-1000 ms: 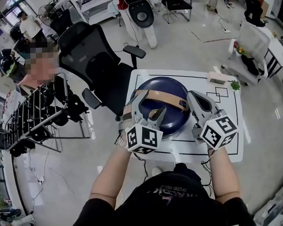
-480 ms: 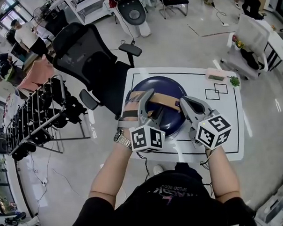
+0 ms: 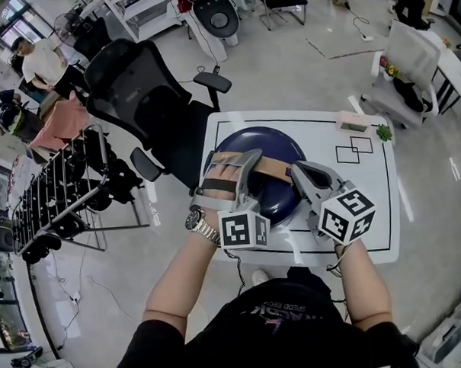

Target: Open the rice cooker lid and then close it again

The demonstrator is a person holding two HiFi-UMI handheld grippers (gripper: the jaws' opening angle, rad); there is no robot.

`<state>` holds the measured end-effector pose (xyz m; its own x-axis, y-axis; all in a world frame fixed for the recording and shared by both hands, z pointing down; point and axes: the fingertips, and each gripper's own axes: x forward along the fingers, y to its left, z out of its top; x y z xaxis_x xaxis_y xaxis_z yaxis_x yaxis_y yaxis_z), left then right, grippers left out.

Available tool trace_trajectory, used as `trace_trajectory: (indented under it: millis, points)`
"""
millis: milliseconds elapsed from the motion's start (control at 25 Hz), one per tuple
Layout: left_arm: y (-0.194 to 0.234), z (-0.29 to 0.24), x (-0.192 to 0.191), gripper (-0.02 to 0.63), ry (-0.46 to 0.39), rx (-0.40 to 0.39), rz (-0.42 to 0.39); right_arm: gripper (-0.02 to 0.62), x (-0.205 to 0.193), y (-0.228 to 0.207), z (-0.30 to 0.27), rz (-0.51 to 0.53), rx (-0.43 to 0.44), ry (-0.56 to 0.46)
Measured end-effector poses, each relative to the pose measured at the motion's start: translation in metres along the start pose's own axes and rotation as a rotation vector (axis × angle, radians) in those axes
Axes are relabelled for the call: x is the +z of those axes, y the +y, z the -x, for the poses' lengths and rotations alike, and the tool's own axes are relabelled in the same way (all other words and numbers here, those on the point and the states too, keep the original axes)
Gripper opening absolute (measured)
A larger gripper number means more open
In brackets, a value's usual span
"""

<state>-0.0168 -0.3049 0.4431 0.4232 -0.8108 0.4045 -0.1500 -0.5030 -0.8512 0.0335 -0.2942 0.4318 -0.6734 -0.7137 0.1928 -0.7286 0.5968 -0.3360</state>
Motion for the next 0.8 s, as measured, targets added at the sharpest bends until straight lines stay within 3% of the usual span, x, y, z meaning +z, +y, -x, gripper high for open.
trace_trajectory:
  millis: [320,800]
  points:
    - [-0.0062,-0.0082,0.0036,0.172,0.008,-0.031,-0.102,0.002,0.0006,-0.0006,-0.0003,-0.01,-0.005,-0.004]
    - [-0.0051,-0.0081,0.0026,0.166,0.016,-0.028,-0.087,0.002,0.0001,-0.0005,-0.0004,-0.019,-0.014,-0.012]
